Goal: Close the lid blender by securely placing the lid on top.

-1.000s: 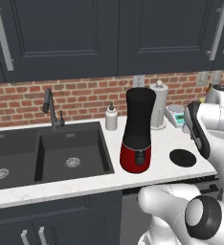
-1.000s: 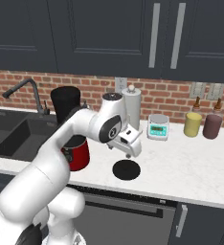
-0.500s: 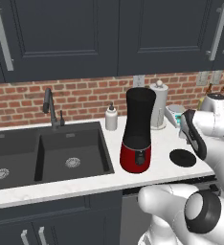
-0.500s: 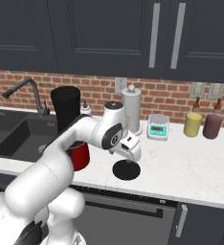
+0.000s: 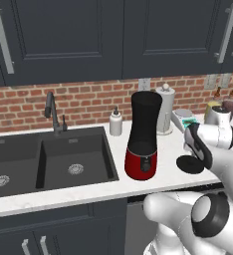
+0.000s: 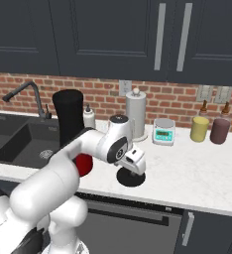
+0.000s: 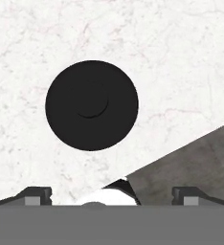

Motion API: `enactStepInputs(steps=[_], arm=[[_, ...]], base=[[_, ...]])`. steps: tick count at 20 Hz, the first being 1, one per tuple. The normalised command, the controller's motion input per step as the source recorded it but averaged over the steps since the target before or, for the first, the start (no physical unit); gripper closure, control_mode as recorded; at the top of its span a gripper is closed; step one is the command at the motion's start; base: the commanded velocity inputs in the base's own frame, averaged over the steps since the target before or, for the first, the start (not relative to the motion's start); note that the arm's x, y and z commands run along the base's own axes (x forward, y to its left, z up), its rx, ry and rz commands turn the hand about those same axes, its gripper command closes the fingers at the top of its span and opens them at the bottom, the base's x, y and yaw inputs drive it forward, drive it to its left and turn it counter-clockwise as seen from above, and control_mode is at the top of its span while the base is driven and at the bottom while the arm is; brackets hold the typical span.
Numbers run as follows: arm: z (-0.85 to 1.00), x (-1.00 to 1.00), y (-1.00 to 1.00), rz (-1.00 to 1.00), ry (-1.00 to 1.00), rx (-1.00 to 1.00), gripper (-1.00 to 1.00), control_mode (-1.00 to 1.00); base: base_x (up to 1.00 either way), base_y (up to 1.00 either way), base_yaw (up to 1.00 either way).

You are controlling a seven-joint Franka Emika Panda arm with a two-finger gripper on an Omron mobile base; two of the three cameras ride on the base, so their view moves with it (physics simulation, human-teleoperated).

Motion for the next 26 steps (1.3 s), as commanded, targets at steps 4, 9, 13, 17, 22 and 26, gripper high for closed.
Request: enactStepInputs(steps=[4,9,13,17,22,26], arm=[[-0.28,0.14,0.0,0.0,0.0,0.0,-1.0,-1.0],[-0.2,0.19,0.0,0.0,0.0,0.02,-1.0,-1.0],[-0.15,0.34,-0.02,0.0,0.01,0.06,-1.0,-1.0],[-0.09,0.28,-0.09,0.0,0.0,0.08,-1.0,-1.0],[-0.11,0.2,0.0,0.0,0.02,0.06,-1.0,-1.0],[-0.06,0.0,0.0,0.0,0.07,0.0,-1.0,-1.0]], base=[[0.0,0.0,0.0],[0.0,0.0,0.0],[0.0,0.0,0.0],[0.0,0.0,0.0],[0.0,0.0,0.0],[0.0,0.0,0.0]])
